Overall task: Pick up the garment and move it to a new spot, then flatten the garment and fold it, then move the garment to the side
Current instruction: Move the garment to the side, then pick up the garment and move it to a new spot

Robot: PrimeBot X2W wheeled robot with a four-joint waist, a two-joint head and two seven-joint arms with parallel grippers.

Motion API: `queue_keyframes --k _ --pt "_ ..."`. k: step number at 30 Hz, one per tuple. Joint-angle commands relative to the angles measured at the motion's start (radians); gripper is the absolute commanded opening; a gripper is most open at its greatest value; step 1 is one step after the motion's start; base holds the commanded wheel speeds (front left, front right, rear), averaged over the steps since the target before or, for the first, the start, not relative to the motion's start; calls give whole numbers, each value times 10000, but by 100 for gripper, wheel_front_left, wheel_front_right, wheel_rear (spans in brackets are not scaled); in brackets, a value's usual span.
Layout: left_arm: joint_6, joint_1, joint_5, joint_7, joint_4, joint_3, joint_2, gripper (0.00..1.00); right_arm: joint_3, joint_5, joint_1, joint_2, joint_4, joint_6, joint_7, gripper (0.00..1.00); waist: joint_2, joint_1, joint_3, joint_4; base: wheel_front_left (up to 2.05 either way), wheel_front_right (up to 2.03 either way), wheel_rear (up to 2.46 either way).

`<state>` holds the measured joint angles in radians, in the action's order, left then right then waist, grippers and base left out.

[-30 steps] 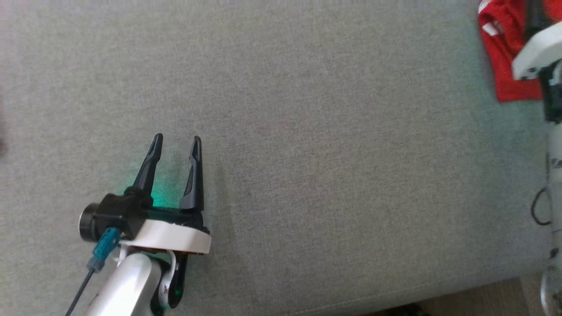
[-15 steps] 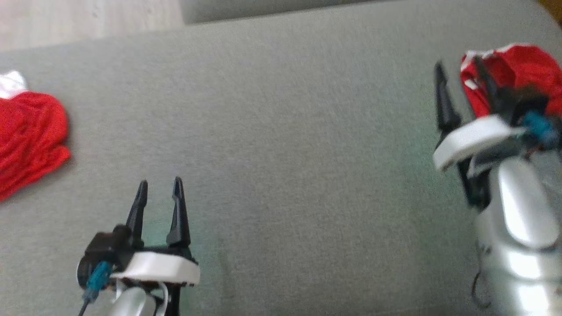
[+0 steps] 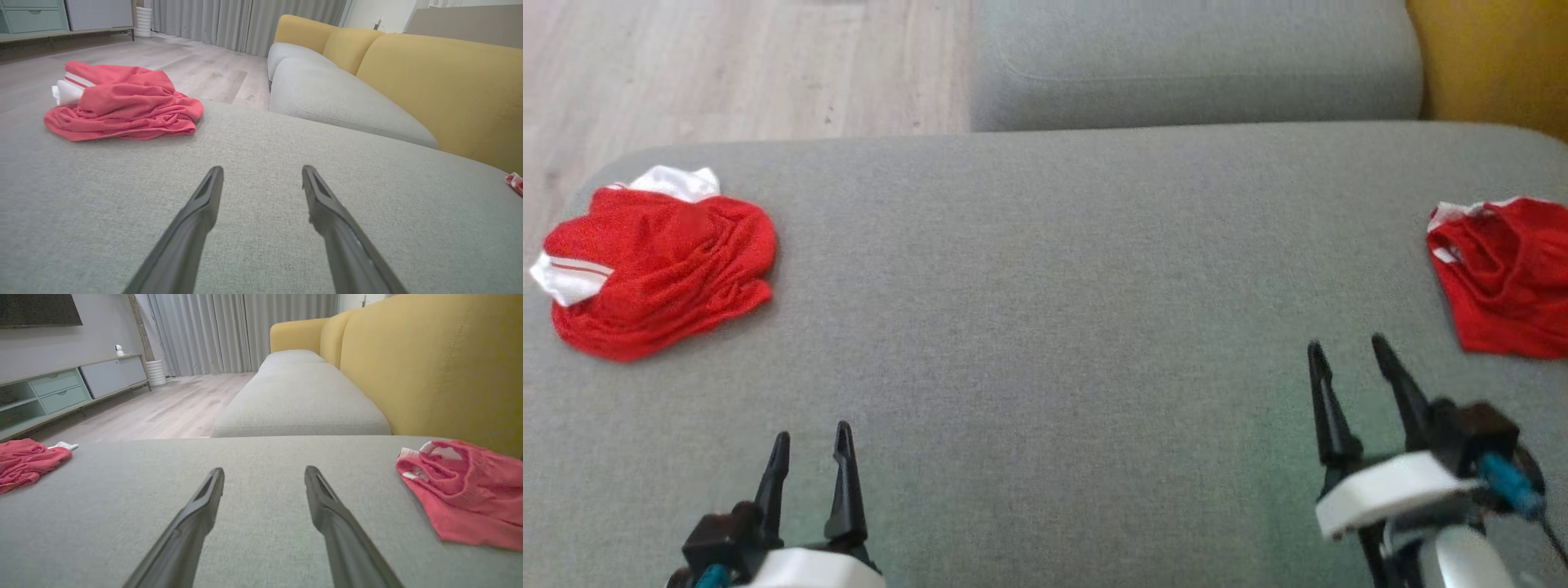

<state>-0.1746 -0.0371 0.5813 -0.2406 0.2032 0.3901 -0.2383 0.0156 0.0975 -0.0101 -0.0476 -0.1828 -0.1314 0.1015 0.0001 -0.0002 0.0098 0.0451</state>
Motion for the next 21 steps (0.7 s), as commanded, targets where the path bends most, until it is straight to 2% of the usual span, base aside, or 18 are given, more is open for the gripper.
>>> queue_keyframes --k 1,6,15,21 --pt "24 275 71 -147 -250 -357 -28 100 264 121 -196 -29 428 7 82 100 -1 2 -133 122 0 0 0" --pt "52 183 100 -163 -243 -368 22 100 434 279 447 -28 619 7 31 100 -1 2 -185 146 0 0 0" --pt "77 224 138 -153 -155 -311 21 100 396 220 499 -27 585 7 6 100 -1 2 -185 126 0 0 0" --pt "120 311 139 -106 -99 -183 51 100 271 58 576 -27 673 7 -49 100 -1 2 -146 487 0 0 0"
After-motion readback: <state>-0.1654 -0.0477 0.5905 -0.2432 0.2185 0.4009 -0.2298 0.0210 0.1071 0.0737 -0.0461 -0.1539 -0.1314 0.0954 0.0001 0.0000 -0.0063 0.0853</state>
